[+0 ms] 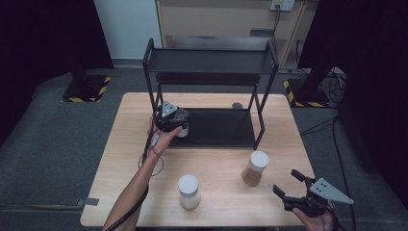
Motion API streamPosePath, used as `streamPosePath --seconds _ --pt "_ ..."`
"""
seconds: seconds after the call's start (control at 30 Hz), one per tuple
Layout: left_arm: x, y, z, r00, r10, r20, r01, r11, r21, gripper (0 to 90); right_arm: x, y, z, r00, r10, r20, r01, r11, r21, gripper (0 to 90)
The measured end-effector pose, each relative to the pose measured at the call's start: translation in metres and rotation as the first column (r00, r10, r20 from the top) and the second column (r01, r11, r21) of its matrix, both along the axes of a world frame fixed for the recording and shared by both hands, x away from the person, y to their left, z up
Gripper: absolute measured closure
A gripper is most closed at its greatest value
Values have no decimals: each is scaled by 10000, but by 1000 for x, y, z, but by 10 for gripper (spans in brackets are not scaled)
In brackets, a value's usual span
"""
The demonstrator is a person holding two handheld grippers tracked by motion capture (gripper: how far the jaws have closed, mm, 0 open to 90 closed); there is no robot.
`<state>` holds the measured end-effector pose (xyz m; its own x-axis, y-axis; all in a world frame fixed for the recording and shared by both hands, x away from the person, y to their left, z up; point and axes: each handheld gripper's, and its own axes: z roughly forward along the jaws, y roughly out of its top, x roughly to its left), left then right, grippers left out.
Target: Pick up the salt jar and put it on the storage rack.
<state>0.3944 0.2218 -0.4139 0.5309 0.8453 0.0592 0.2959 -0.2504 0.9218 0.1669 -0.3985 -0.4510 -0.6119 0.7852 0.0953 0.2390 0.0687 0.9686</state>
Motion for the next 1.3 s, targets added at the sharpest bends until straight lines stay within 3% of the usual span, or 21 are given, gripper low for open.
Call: streamPosePath --seconds 0.93,1.3 --pt "5 -3 -13 9996 292 -62 -292 9996 52 340 0 -1 0 10000 17 -46 -17 10000 51 75" --pt "4 -2 -18 9996 287 14 -287 9995 -117 338 0 -1 0 10000 40 -28 -40 10000 10 74"
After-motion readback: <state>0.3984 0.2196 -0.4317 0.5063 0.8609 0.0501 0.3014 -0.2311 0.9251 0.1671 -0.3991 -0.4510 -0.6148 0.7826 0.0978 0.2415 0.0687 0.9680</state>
